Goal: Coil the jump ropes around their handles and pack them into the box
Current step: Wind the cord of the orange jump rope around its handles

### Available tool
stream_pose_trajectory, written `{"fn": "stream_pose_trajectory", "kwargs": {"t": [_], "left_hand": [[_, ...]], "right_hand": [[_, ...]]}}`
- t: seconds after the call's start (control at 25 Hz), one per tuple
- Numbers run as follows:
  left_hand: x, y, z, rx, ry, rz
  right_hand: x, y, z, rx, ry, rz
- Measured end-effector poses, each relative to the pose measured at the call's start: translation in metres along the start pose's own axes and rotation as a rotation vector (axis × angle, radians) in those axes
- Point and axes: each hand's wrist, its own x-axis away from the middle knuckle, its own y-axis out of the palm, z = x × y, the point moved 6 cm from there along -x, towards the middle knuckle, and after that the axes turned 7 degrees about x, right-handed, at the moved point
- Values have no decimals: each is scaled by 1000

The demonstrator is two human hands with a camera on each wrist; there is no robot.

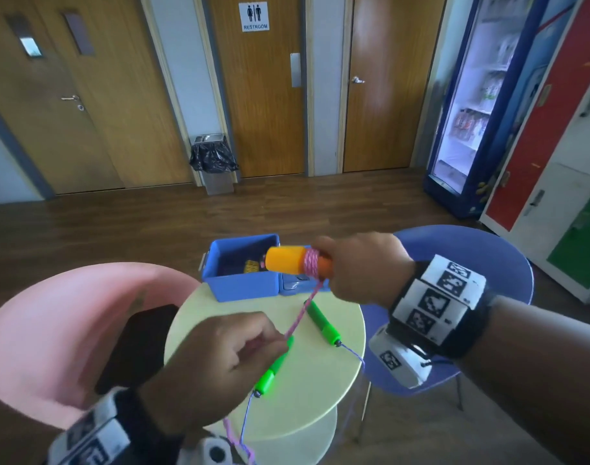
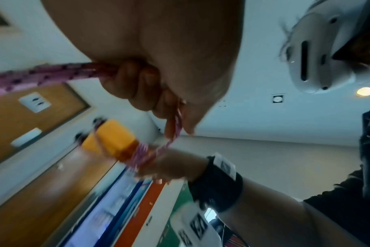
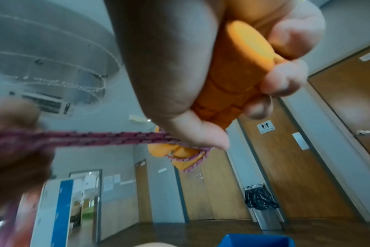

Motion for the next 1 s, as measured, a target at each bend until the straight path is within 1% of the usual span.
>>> {"fn": "stream_pose_trajectory", "kwargs": {"t": [0.08, 0.16, 0.24, 0.28, 0.32, 0.4, 0.48, 0.56, 0.64, 0.72, 0.8, 0.88, 1.0], "left_hand": [[2, 27, -22, 191, -219, -48], [1, 51, -48, 326, -386, -177], [-4, 65, -54, 567, -458, -297], [-11, 67, -52, 688, -449, -297], [-20, 63, -49, 796, -439, -249], [-42, 48, -41, 948, -403, -68], [-60, 33, -39, 1046, -358, 128], [-69, 25, -38, 1151, -306, 266], [-69, 26, -39, 1183, -286, 362], [-62, 31, -41, 1133, -352, 449], [-55, 37, -42, 1064, -440, 490], [-48, 44, -39, 996, -493, 457], [-39, 52, -38, 891, -557, 390]], "right_hand": [[-5, -13, 6, -84, 42, 83], [-7, -27, 5, -148, 56, 161], [-5, -42, -7, -207, 14, 190], [-3, -48, -14, -235, -17, 189], [-1, -54, -23, -259, -49, 184], [3, -60, -36, -293, -95, 163], [5, -61, -43, -329, -116, 121], [6, -62, -43, -366, -116, 89], [6, -62, -38, -379, -95, 94], [5, -61, -34, -347, -82, 133], [2, -53, -33, -267, -74, 155], [-3, -40, -29, -177, -43, 178], [-15, -21, -20, -44, 46, 198]]}}
